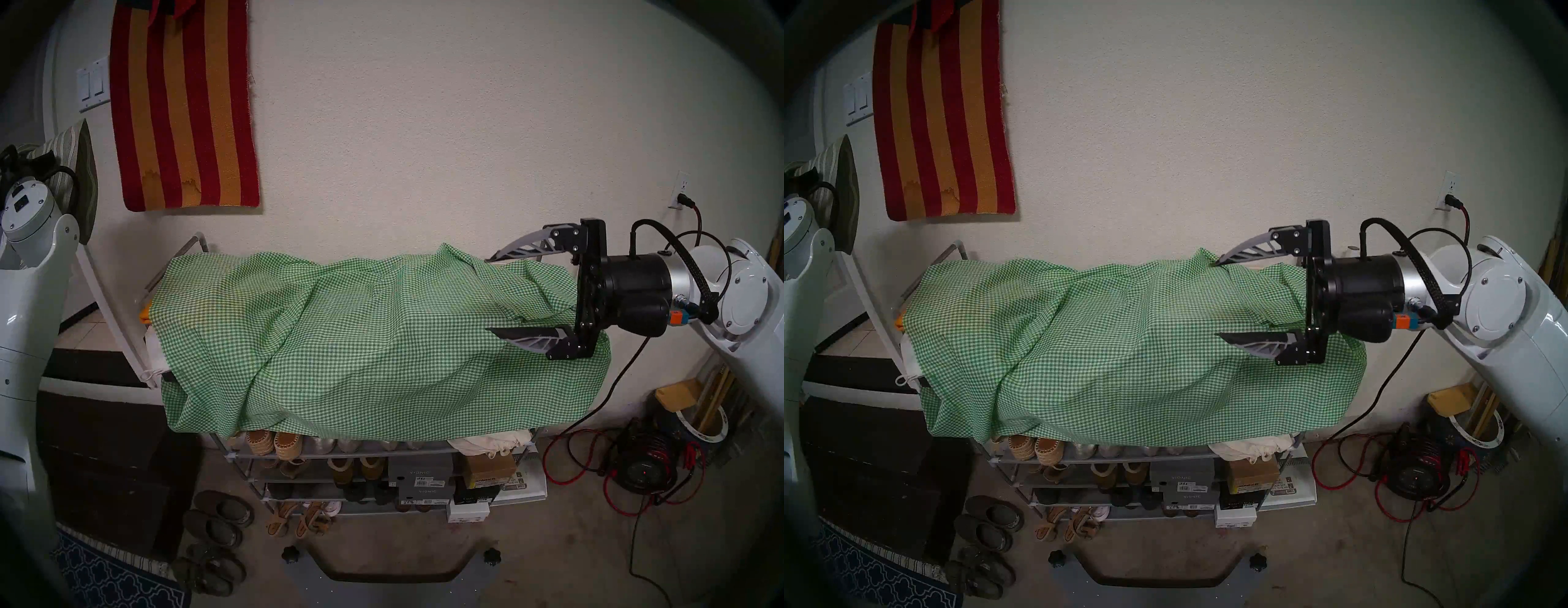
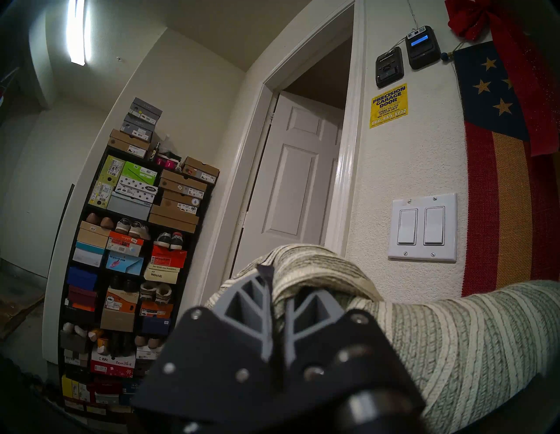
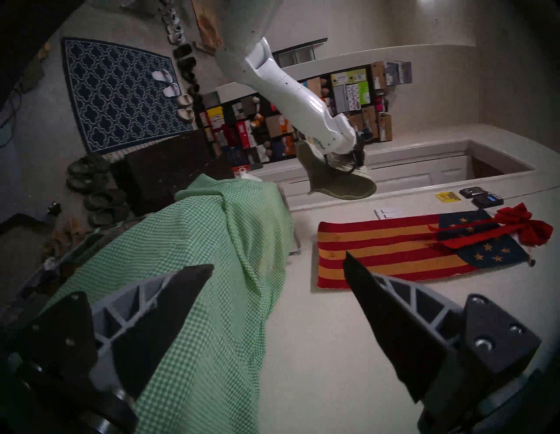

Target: Lift the object off the cloth, cover the shoe rack with the cloth, put the object back

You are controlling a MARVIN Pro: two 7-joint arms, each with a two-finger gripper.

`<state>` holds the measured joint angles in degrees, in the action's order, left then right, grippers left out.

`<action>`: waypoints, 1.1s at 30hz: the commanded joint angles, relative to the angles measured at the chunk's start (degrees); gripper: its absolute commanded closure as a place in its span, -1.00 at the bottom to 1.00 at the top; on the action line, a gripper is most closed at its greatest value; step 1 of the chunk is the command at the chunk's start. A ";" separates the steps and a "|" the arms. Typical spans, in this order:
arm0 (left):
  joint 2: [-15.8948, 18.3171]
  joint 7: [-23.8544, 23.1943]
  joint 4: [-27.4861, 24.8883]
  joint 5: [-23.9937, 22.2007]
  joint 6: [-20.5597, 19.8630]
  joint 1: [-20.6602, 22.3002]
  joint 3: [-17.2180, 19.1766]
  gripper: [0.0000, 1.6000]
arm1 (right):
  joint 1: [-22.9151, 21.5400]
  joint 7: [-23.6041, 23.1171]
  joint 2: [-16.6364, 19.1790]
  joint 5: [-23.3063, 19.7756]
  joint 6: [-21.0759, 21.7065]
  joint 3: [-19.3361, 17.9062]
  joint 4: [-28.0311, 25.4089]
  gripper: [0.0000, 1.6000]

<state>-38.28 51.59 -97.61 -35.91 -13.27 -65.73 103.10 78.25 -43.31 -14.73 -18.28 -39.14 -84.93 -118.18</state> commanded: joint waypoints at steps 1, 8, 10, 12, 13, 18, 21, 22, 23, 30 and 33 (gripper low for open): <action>0.00 0.11 -0.16 0.00 0.09 0.16 0.20 1.00 | 7.03 -0.62 2.97 -0.27 0.00 0.59 3.53 -1.00; -0.03 -0.01 -0.13 0.08 0.04 0.18 0.22 1.00 | 10.08 -1.16 3.99 0.18 -0.73 2.34 6.39 -1.00; -0.04 -0.05 -0.13 0.11 0.02 0.19 0.23 1.00 | 12.36 -0.83 4.43 0.11 -1.48 1.79 6.87 -1.00; -0.05 -0.08 -0.13 0.13 0.01 0.20 0.23 1.00 | 12.68 -0.42 4.45 0.14 -2.51 1.59 6.98 -1.00; -0.06 -0.10 -0.12 0.14 0.00 0.20 0.24 1.00 | 12.62 0.00 4.29 0.03 -3.10 1.19 6.97 -1.00; -0.07 -0.19 -0.10 0.20 -0.04 0.21 0.23 1.00 | 12.02 2.20 3.12 -0.34 -7.18 -1.19 6.27 -1.00; -0.07 -0.24 -0.08 0.24 -0.06 0.21 0.22 1.00 | 11.82 3.35 2.34 -0.54 -9.14 -2.54 5.75 -1.00; -0.07 -0.26 -0.08 0.25 -0.07 0.21 0.23 1.00 | 12.06 3.71 2.17 -0.56 -9.85 -3.02 5.70 -1.00; -0.08 -0.27 -0.08 0.26 -0.07 0.22 0.23 1.00 | 12.29 3.94 2.06 -0.51 -10.44 -3.40 5.65 -1.00; -0.10 -0.41 -0.06 0.35 -0.11 0.23 0.24 1.00 | 14.09 5.14 0.48 0.96 -13.83 -6.00 6.13 -1.00; -0.11 -0.46 -0.04 0.39 -0.13 0.23 0.24 1.00 | 14.65 5.64 -0.29 1.75 -15.03 -7.24 6.57 -1.00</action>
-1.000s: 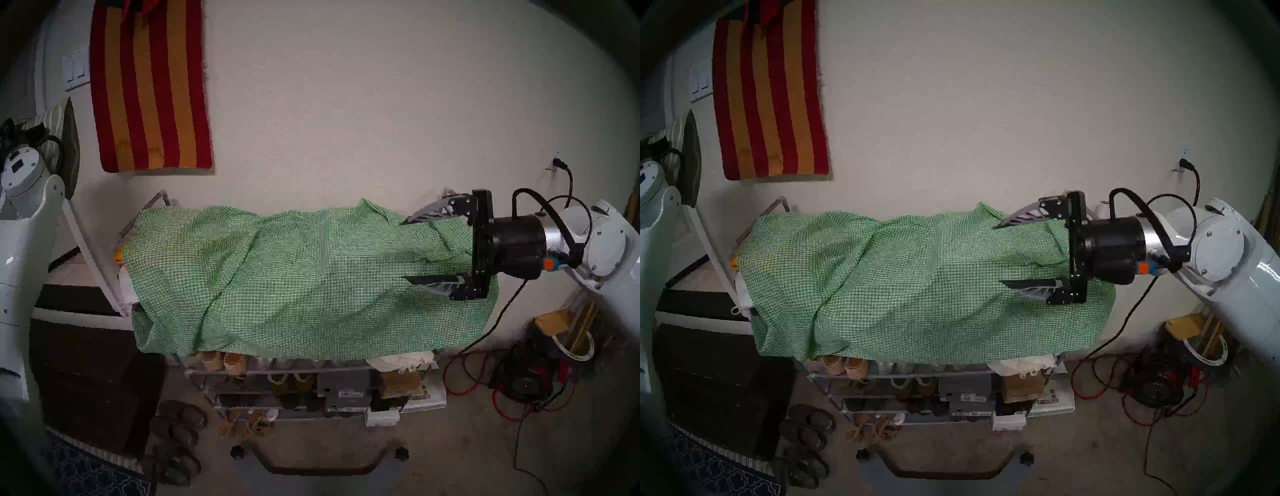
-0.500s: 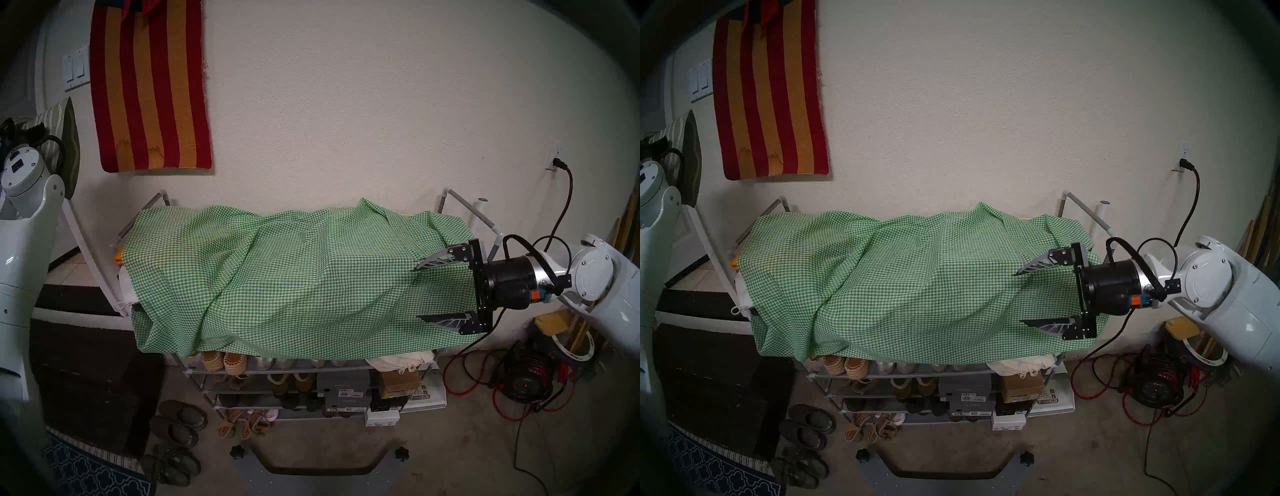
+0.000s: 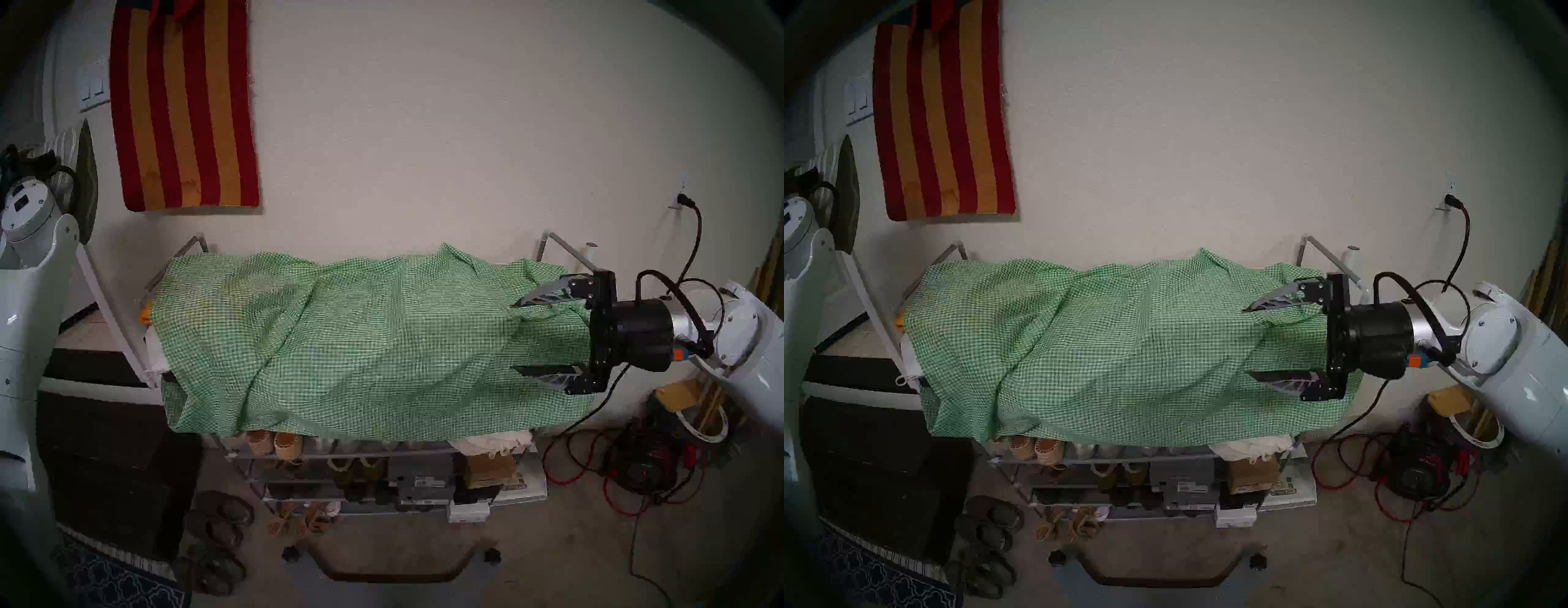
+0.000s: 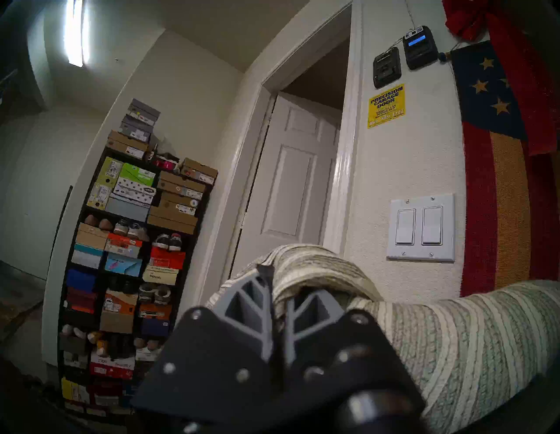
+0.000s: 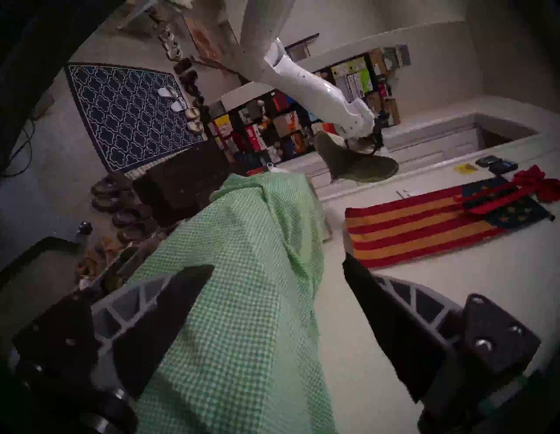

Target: Lift the object off the cloth, cover the shoe rack with the cloth, put the object back

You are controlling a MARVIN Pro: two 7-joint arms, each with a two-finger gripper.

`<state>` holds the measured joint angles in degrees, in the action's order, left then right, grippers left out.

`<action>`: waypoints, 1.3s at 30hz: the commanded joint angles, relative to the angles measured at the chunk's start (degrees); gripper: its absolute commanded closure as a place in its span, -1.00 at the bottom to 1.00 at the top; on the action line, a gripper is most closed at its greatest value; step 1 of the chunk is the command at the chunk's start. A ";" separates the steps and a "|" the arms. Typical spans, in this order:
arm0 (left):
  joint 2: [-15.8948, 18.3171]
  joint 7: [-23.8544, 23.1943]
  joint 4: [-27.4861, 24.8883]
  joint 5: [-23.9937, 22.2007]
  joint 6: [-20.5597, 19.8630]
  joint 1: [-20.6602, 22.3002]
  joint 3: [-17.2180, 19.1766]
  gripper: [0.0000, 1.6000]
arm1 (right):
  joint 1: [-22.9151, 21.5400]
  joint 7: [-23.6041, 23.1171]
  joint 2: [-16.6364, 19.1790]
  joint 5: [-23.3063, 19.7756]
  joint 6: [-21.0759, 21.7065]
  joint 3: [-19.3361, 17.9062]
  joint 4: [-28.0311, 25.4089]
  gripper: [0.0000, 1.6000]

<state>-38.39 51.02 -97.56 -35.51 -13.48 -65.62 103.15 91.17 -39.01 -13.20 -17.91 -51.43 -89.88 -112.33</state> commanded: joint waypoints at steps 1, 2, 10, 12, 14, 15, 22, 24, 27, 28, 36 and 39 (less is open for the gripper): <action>0.00 0.10 -0.09 0.00 0.07 0.13 0.19 1.00 | 1.87 1.53 -2.07 1.56 -3.04 -2.68 0.87 -1.00; -0.01 0.08 -0.09 0.01 0.07 0.13 0.19 1.00 | 2.18 1.72 -2.39 1.83 -3.50 -3.17 1.03 -1.00; -0.04 -0.08 -0.07 0.13 0.00 0.14 0.21 1.00 | 3.90 2.75 -4.76 4.39 -3.57 -6.98 2.65 -1.00; -0.05 -0.11 -0.07 0.16 -0.01 0.15 0.22 1.00 | 4.74 2.79 -5.40 5.14 -3.57 -7.66 3.38 -1.00; -0.06 -0.16 -0.06 0.18 -0.02 0.15 0.23 1.00 | 5.64 2.96 -6.22 5.99 -3.57 -8.77 4.34 -1.00; -0.06 -0.18 -0.06 0.19 -0.03 0.16 0.23 1.00 | 6.11 2.96 -6.50 6.36 -3.57 -9.22 4.84 -1.00; -0.10 -0.28 -0.06 0.27 -0.07 0.17 0.26 1.00 | 8.83 3.20 -8.82 8.87 -3.57 -12.98 8.78 -1.00; -0.11 -0.32 -0.06 0.30 -0.08 0.17 0.28 1.00 | 9.66 3.33 -9.68 9.58 -3.57 -14.42 9.85 -1.00; -0.13 -0.37 -0.05 0.33 -0.09 0.18 0.30 1.00 | 10.79 3.56 -11.05 10.54 -3.57 -16.61 11.12 -1.00; -0.14 -0.39 -0.05 0.34 -0.10 0.18 0.30 1.00 | 11.27 3.63 -11.63 10.91 -3.57 -17.49 11.47 -1.00; -0.20 -0.41 -0.06 0.42 -0.13 0.19 0.36 1.00 | 14.97 4.17 -16.40 13.10 -3.57 -24.29 12.64 -1.00; -0.23 -0.41 -0.07 0.44 -0.15 0.20 0.39 1.00 | 16.40 4.24 -18.31 13.91 -3.57 -26.90 12.14 -1.00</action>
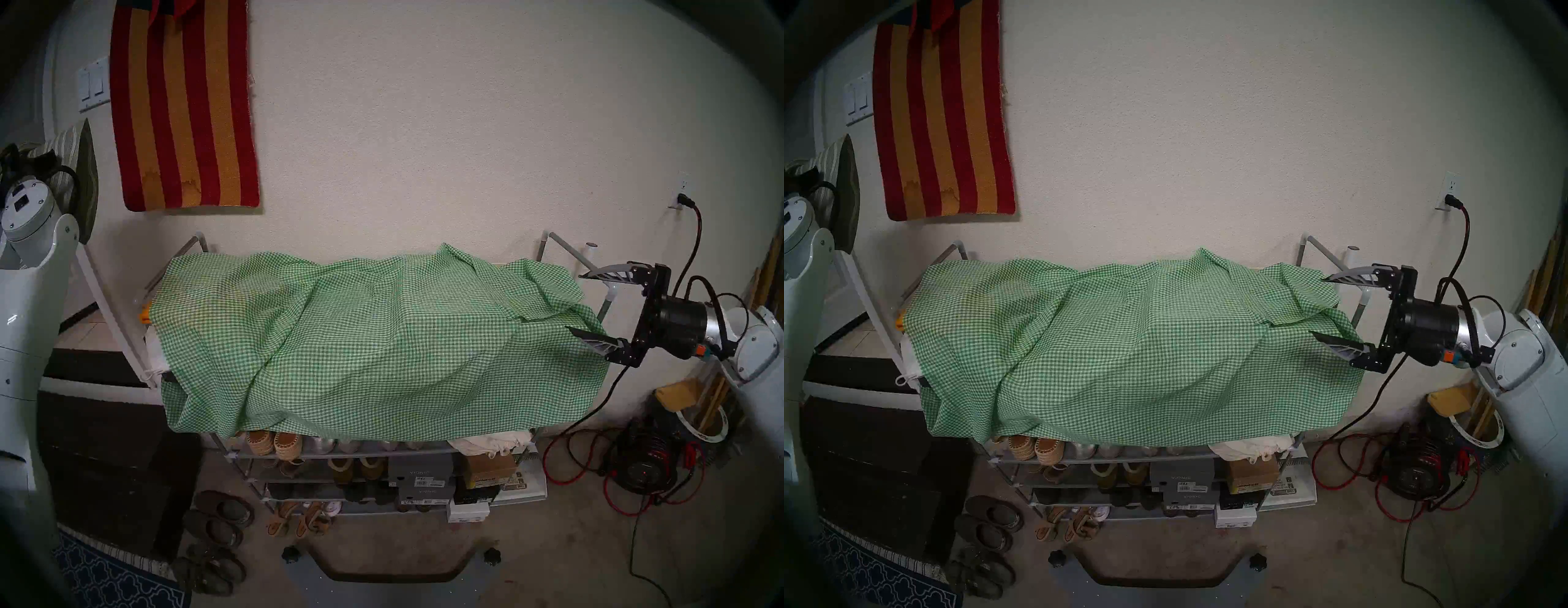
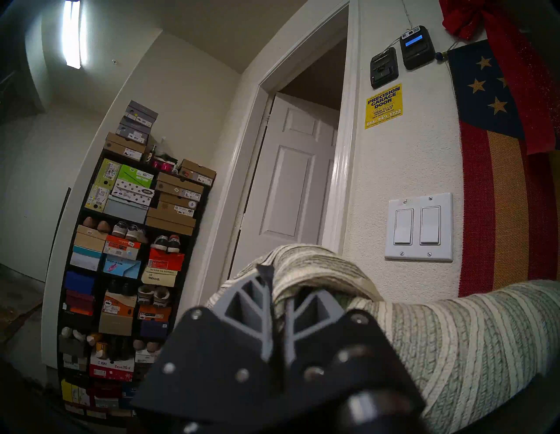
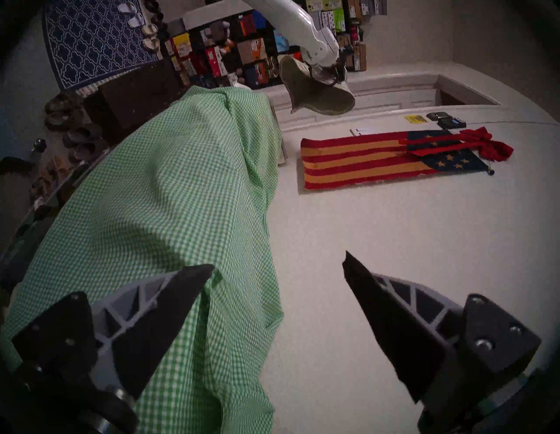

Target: Lift the object off the cloth, cover the shoe rack with the cloth, put the object back

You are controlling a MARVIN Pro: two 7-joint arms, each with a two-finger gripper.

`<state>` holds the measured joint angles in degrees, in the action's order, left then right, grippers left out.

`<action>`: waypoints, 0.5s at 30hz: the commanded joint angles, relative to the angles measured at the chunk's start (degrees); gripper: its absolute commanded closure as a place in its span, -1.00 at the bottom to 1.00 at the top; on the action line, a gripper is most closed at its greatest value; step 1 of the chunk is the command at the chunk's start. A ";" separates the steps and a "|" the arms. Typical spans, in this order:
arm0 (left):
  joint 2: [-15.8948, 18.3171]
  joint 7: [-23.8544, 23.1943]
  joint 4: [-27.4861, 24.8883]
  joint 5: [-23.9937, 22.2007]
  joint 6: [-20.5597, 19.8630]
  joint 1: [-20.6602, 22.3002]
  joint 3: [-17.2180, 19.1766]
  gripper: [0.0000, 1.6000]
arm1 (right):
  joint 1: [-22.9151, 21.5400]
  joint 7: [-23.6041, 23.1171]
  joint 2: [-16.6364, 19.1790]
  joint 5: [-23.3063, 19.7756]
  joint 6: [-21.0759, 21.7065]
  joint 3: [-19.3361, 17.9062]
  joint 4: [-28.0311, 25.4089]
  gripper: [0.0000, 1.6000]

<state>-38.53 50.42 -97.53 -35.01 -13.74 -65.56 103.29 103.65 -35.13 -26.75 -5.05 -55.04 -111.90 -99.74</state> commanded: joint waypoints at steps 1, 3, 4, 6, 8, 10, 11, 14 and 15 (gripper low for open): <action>-0.09 0.20 -0.10 -0.05 0.11 0.14 0.25 1.00 | 4.33 0.35 -5.27 1.29 0.04 -5.58 -0.76 -1.00; -0.12 0.21 -0.11 -0.04 0.10 0.15 0.28 1.00 | 5.84 0.31 -7.06 1.71 0.04 -7.91 -1.91 -1.00; -0.13 0.21 -0.11 -0.03 0.09 0.15 0.28 1.00 | 6.50 0.19 -7.46 1.50 0.04 -8.44 -2.78 -1.00; -0.15 0.23 -0.12 -0.02 0.09 0.16 0.29 1.00 | 7.86 -0.09 -8.23 0.96 0.04 -9.72 -5.18 -1.00; -0.16 0.24 -0.12 0.00 0.07 0.16 0.30 1.00 | 9.21 -0.74 -8.10 0.06 0.04 -10.06 -7.44 -1.00; -0.18 0.26 -0.12 0.02 0.06 0.16 0.30 1.00 | 10.12 -1.15 -8.52 0.12 0.04 -11.78 -9.47 -1.00; -0.18 0.26 -0.12 0.02 0.06 0.16 0.31 1.00 | 10.38 -1.37 -8.41 -0.01 0.04 -12.12 -10.31 -1.00; -0.21 0.28 -0.13 0.05 0.04 0.17 0.32 1.00 | 11.30 -2.35 -8.70 -0.26 0.04 -14.66 -13.18 -1.00; -0.22 0.30 -0.13 0.06 0.04 0.17 0.33 1.00 | 12.01 -2.86 -9.00 -0.60 0.04 -15.52 -14.39 -1.00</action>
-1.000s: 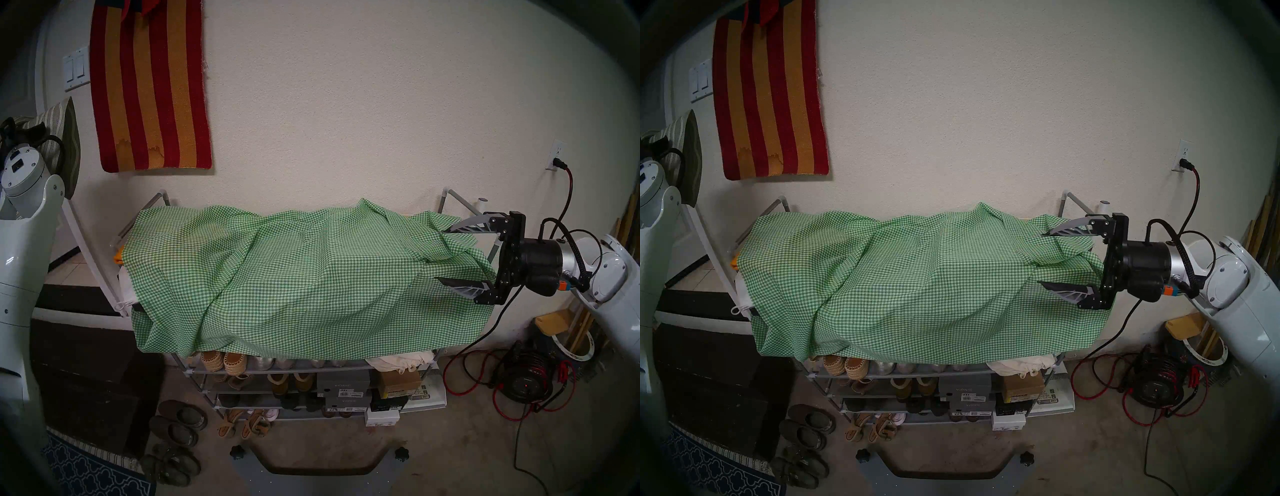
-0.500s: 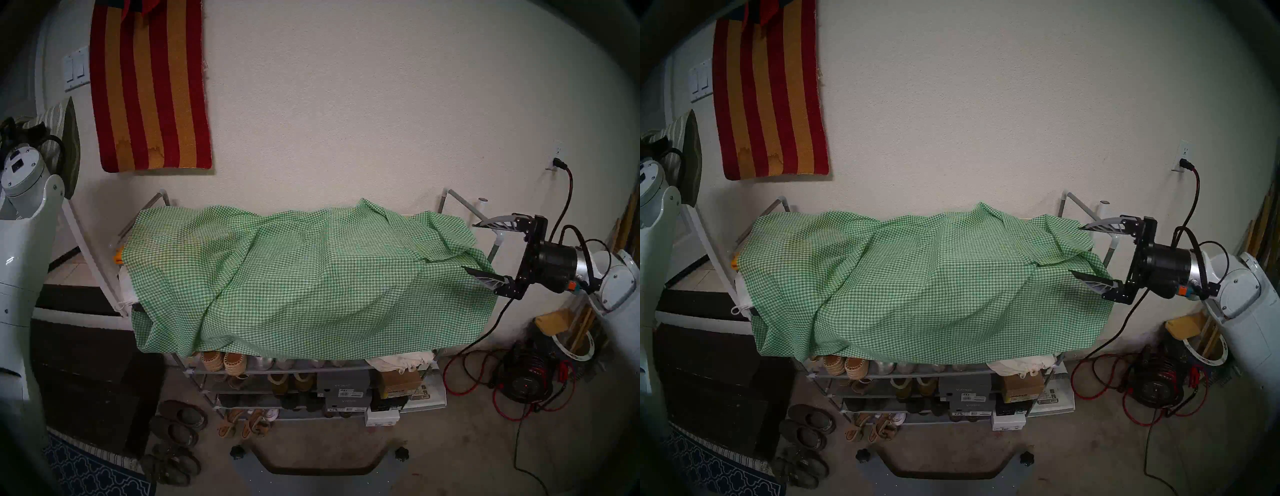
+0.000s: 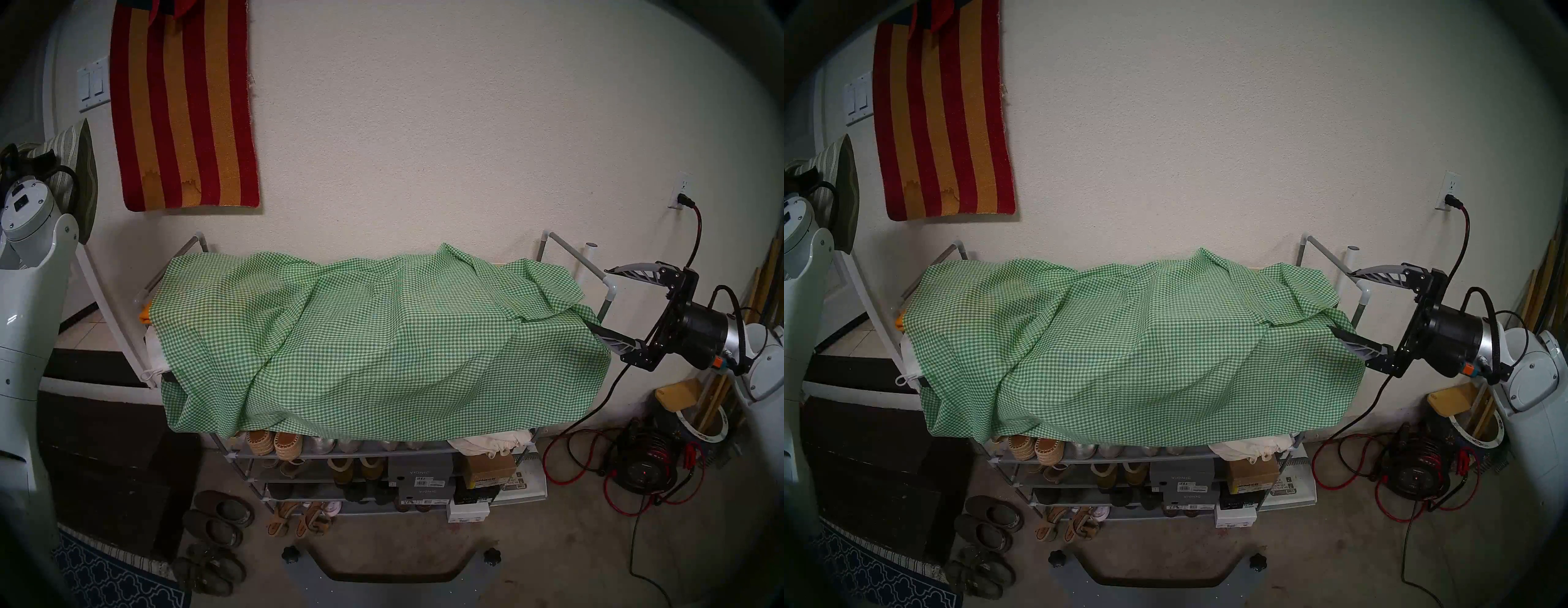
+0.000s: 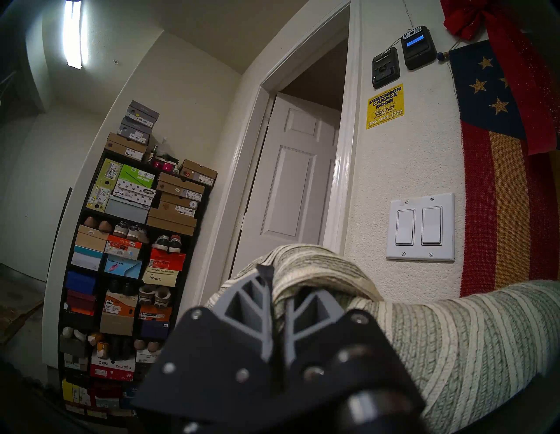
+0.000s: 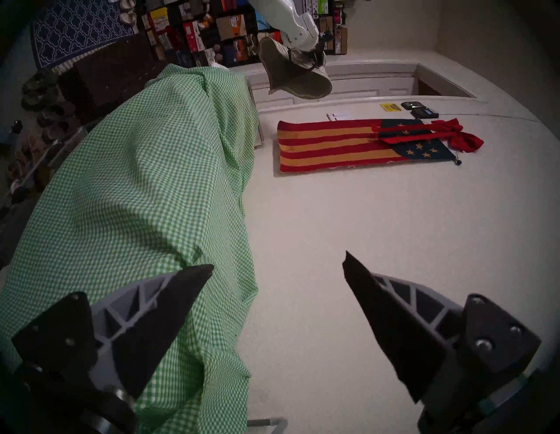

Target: Lift the object off the cloth, cover the shoe rack with the cloth, put the object back

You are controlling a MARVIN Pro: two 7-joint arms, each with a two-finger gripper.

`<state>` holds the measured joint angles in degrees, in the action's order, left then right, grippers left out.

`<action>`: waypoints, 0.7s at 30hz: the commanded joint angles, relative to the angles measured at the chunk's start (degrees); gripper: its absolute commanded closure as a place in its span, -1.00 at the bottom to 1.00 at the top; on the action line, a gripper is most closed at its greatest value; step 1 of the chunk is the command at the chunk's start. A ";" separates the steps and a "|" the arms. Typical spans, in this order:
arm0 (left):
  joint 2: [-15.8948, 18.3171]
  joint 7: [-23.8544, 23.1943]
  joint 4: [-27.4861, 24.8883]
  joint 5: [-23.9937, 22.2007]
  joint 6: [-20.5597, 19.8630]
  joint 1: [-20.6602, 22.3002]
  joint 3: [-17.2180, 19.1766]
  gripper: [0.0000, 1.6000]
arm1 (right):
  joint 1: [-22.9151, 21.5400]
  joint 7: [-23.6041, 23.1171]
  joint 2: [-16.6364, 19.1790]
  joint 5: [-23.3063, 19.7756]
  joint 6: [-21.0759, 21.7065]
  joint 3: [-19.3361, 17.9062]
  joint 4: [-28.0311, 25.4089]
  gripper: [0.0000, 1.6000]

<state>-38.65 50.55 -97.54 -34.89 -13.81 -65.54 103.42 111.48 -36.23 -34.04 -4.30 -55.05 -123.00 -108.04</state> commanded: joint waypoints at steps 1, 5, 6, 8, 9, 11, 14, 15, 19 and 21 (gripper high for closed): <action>-0.12 0.18 -0.14 -0.06 0.12 0.15 0.22 1.00 | 4.78 -2.23 -2.07 -1.54 0.05 -5.48 -6.93 -1.00; -0.21 0.24 -0.17 -0.05 0.12 0.17 0.27 1.00 | 7.68 -3.76 -4.55 -3.51 0.05 -9.91 -11.07 -1.00; -0.23 0.26 -0.18 -0.04 0.12 0.18 0.28 1.00 | 8.52 -4.30 -5.24 -3.90 0.05 -10.99 -11.95 -1.00; -0.27 0.29 -0.19 -0.04 0.12 0.18 0.30 1.00 | 10.07 -5.35 -6.66 -4.64 0.05 -13.06 -13.68 -1.00; -0.28 0.30 -0.20 -0.04 0.12 0.19 0.30 1.00 | 10.62 -5.85 -7.34 -4.96 0.05 -13.93 -14.34 -1.00; -0.31 0.34 -0.21 -0.03 0.12 0.20 0.32 1.00 | 11.85 -7.06 -8.91 -5.73 0.05 -15.88 -15.76 -1.00; -0.36 0.40 -0.24 -0.03 0.12 0.21 0.33 1.00 | 13.76 -9.11 -11.22 -7.06 0.05 -18.79 -17.71 -1.00; -0.39 0.44 -0.25 -0.03 0.13 0.22 0.34 1.00 | 15.16 -9.94 -12.21 -7.73 0.30 -20.26 -18.58 -1.00; -0.45 0.53 -0.28 -0.03 0.13 0.24 0.36 1.00 | 17.12 -12.93 -14.67 -9.86 1.12 -23.56 -20.55 -1.00; -0.49 0.58 -0.30 -0.03 0.14 0.25 0.37 1.00 | 18.40 -15.79 -16.04 -9.74 2.45 -25.60 -21.86 -1.00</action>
<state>-38.96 50.97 -97.57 -34.80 -13.85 -65.47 103.61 124.15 -47.02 -44.35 -11.82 -54.87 -143.02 -126.27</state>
